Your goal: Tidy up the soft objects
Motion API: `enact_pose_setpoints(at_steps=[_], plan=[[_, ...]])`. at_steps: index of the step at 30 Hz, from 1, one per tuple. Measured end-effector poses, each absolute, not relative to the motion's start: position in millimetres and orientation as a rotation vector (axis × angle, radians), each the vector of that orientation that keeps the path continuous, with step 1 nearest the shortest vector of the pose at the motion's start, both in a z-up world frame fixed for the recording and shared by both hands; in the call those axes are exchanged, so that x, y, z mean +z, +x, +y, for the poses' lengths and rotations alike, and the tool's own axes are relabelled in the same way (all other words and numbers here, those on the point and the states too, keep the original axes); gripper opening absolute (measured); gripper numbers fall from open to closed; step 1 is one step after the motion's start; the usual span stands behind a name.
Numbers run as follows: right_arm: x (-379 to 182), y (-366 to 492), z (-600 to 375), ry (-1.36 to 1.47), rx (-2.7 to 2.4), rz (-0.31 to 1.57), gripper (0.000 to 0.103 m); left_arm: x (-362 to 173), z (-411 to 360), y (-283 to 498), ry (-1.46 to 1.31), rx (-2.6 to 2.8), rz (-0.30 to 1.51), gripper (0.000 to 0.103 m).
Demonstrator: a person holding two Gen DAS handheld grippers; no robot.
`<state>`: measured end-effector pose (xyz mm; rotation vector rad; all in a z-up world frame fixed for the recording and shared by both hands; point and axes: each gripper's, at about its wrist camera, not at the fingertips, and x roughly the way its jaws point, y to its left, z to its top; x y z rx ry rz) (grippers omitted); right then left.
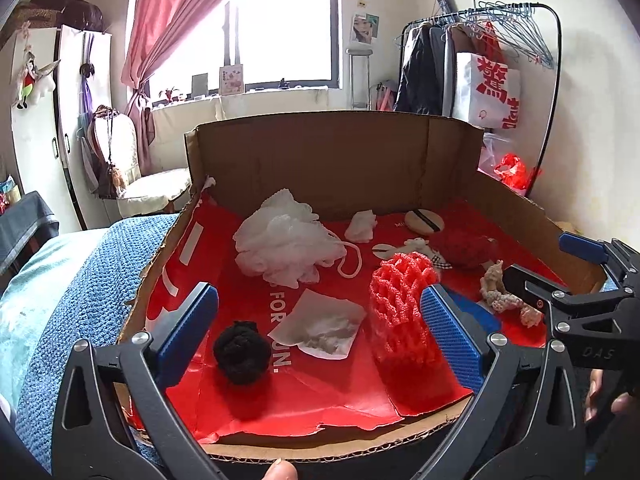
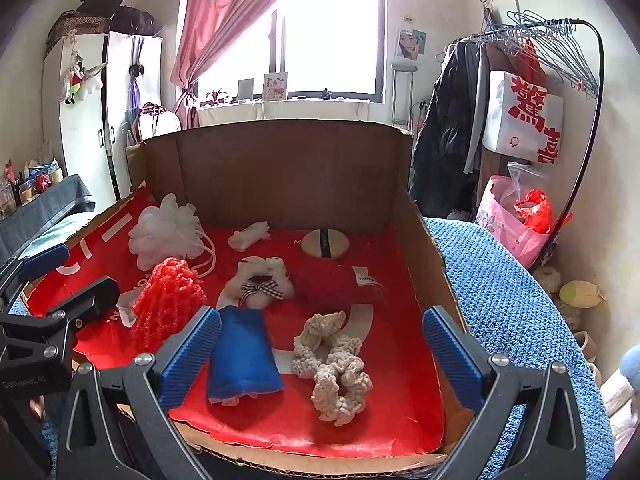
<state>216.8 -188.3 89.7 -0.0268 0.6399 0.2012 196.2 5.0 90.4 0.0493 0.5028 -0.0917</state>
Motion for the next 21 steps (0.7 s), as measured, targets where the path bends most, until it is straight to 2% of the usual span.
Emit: enact_pose_setpoints(at_steps=[21], plan=[[84.9, 216.6, -183.8, -0.057, 0.180, 0.648, 0.103, 80.4, 9.2, 203.6, 0.038, -0.075, 0.557, 0.103]])
